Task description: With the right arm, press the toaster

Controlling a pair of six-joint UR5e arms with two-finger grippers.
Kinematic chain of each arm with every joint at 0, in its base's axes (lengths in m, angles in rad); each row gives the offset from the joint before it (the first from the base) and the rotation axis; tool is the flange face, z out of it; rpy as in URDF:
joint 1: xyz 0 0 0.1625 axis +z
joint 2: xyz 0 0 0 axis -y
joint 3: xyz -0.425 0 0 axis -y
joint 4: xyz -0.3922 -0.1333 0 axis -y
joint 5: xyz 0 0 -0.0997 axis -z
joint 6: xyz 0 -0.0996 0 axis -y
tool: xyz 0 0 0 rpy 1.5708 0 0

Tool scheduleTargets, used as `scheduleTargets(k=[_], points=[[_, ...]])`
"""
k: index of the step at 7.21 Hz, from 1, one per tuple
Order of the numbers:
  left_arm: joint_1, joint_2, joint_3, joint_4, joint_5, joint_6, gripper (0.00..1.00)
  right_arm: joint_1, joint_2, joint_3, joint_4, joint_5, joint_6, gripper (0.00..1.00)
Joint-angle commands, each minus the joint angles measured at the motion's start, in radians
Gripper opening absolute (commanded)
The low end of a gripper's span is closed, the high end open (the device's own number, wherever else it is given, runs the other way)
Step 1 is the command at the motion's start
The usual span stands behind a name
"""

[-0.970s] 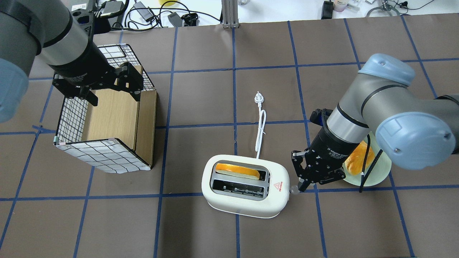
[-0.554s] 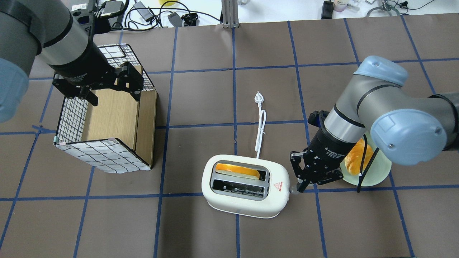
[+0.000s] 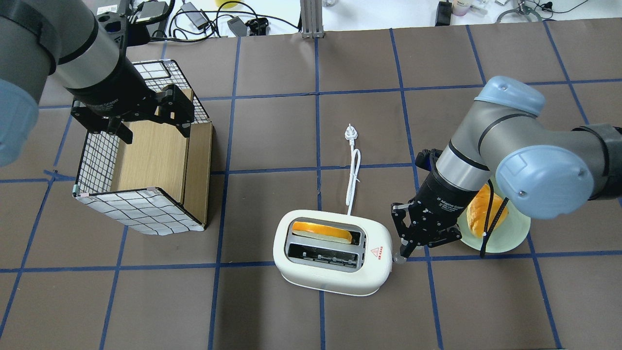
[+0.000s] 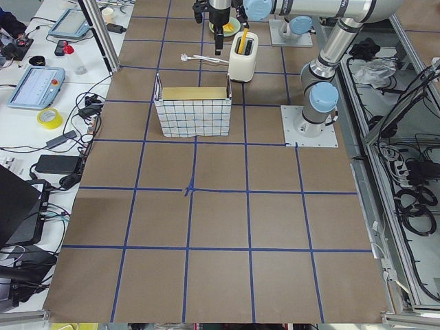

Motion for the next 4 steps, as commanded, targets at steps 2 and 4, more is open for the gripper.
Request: scheduleTargets(k=[2, 4], points=[[0.000, 0.000, 0.000, 0.000, 0.000, 0.000, 1.00, -0.003, 0.002, -0.001, 0.002, 0.000, -0.004, 0.00], [0.000, 0.000, 0.000, 0.000, 0.000, 0.000, 1.00, 0.002, 0.001, 0.001, 0.016, 0.000, -0.010, 0.00]])
